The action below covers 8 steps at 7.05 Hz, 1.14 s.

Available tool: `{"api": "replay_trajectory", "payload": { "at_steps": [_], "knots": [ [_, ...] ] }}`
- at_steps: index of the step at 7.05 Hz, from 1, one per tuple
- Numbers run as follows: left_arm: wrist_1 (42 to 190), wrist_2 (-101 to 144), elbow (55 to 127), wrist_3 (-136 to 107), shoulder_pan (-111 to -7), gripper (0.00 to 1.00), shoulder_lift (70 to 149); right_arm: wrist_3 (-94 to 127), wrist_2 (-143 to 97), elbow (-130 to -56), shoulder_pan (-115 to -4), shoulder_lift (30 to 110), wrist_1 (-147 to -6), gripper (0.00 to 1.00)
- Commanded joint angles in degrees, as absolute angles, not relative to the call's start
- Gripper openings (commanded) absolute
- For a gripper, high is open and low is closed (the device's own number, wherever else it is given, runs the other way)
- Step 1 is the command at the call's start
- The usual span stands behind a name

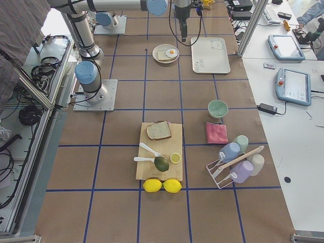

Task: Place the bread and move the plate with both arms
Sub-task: 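Move the right gripper toward the bread slice on the wooden board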

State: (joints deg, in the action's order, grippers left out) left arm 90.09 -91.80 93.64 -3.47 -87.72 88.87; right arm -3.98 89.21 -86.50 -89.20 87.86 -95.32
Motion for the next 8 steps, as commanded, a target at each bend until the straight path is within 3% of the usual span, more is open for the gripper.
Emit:
{"api": "replay_trajectory", "payload": {
  "at_steps": [1, 4, 8],
  "knots": [
    [90.1, -91.8, 93.7, -3.4, -87.8, 1.00, 88.9, -5.4, 89.7, -86.5, -88.6, 87.9, -95.5, 1.00],
    [90.1, -92.0, 93.7, -3.4, -87.8, 1.00, 88.9, -10.2, 91.1, -86.7, -85.1, 87.3, -95.9, 1.00],
    [89.9, -91.8, 93.5, -3.7, -87.9, 1.00, 88.8, -32.5, 90.1, -93.1, -63.6, 83.9, -94.9, 1.00]
  ]
}}
